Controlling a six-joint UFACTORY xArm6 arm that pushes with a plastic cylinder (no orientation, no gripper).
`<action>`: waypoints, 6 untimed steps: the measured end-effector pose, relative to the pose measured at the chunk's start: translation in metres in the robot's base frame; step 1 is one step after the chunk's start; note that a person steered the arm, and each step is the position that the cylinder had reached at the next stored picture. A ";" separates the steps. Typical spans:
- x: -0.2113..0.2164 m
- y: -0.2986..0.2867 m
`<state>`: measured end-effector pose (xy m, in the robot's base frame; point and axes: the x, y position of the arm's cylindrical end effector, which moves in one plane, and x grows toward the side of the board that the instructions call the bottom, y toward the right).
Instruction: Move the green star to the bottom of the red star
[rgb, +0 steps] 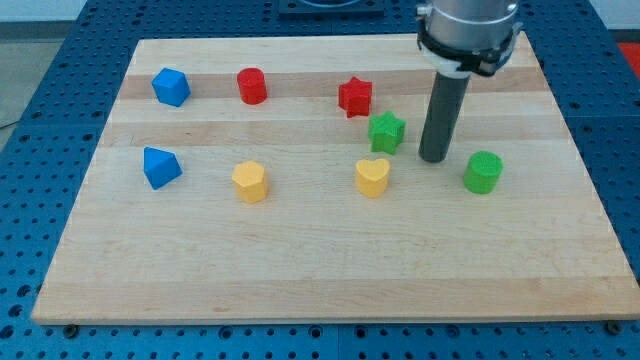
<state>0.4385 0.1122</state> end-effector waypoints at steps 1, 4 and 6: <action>0.004 -0.041; 0.000 -0.017; -0.017 -0.076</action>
<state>0.4220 0.0358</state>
